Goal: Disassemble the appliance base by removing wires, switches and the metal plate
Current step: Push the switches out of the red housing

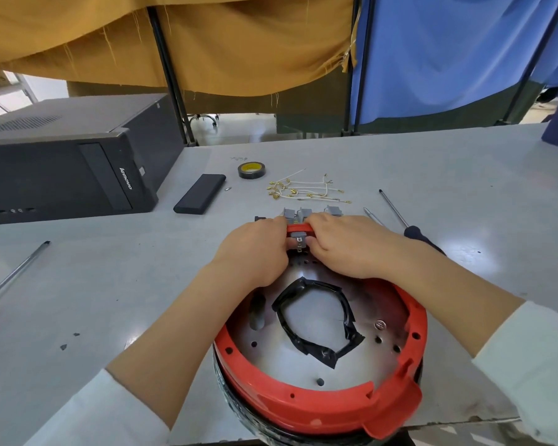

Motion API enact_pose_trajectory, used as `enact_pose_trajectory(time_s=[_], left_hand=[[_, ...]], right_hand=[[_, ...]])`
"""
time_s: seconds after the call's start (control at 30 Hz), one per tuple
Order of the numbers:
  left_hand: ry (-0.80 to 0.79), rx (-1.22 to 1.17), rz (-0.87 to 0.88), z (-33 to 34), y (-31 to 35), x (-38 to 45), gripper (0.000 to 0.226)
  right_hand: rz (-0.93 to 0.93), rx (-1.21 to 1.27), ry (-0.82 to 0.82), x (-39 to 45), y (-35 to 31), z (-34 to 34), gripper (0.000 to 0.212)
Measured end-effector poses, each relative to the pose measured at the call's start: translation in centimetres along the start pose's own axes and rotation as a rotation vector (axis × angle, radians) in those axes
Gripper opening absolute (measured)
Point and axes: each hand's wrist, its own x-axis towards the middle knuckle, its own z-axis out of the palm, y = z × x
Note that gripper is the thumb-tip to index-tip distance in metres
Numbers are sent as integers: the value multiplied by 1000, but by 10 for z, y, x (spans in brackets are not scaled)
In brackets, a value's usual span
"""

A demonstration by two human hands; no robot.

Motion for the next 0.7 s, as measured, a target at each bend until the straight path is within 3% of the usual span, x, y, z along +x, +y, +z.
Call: enact_pose_trajectory(time_s=[0.27, 0.5, 0.7], left_hand=[[25, 23, -56, 2, 0, 3, 15], [6, 6, 75, 0, -3, -3, 15], [-77, 86, 36, -6, 0, 5, 14]], right_hand=[[15, -54, 1, 7, -1, 3, 19], [-27, -86, 106, 1, 0, 8, 24], [-6, -117, 15, 10, 1, 4, 25]])
